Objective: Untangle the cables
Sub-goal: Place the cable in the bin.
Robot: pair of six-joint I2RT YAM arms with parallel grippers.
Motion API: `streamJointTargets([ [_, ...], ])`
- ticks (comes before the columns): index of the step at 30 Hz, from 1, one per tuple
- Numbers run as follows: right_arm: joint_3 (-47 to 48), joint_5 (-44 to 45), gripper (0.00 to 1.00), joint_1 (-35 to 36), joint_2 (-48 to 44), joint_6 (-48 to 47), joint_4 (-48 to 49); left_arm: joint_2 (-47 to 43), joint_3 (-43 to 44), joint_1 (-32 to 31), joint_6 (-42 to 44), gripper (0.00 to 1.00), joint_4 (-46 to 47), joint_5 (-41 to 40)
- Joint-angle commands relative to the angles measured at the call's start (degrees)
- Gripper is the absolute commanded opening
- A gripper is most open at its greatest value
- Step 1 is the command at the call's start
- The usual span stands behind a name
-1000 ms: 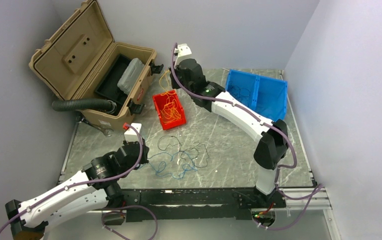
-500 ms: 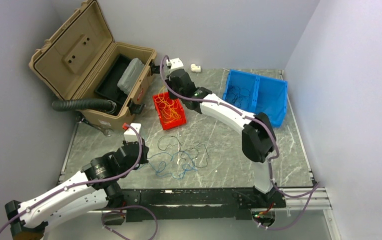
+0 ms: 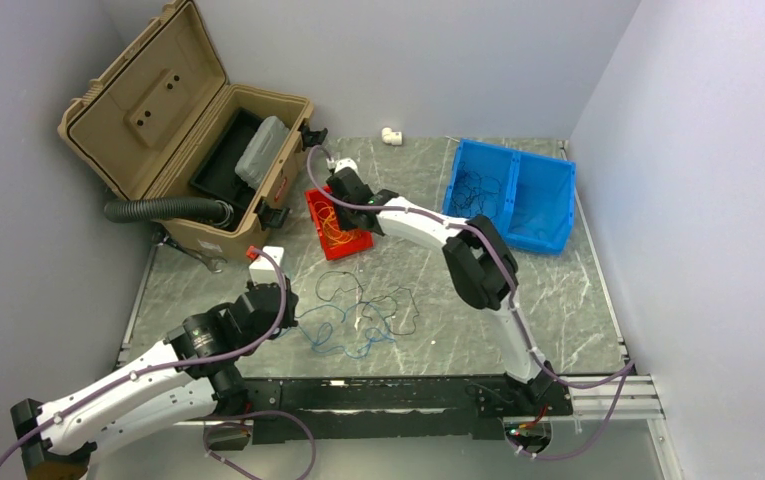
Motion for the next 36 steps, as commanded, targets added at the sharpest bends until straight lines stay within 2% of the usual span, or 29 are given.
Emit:
streamJointTargets([
  [1, 7.1, 0.6, 0.00, 0.3, 6.1, 1.1, -4.8, 1.0, 0.4, 0.0, -0.7, 0.00, 0.2, -0.6],
  [5, 11.0, 1.0, 0.00, 0.4, 8.3, 1.3, -9.0, 1.0, 0.5, 0.0, -1.0, 0.00, -0.3, -0.7],
  [10, 6.6, 1.5, 0.00, 0.3, 0.9, 0.9, -5.9, 0.3, 0.2, 0.1, -1.0, 0.00, -0.2, -0.5],
  [13, 7.3, 1.9, 0.01, 0.3, -2.1, 0.2, -7.3, 0.6, 0.2, 0.1, -0.9, 0.00, 0.2, -0.6],
  [19, 6.3, 1.6, 0.21, 0.3, -8.2, -0.3, -8.8, 2.2, 1.1, 0.1, -0.3, 0.00, 0.6, -0.3],
  [29, -3.3, 2.2, 0.43, 0.3, -22.0, -1.0, -5.3, 2.0, 4.0, 0.1, 1.4, 0.00, -1.6, -3.7],
  [34, -9.5, 3.5, 0.65, 0.2, -29.5, -1.9, -3.2, 2.9, 4.7, 0.1, 2.6, 0.00, 0.6, -2.4],
  [36, -12.1, 3.6, 0.71, 0.2, -32.2, -2.3, -2.5, 3.3, 5.0, 0.1, 3.5, 0.00, 1.3, -1.9],
])
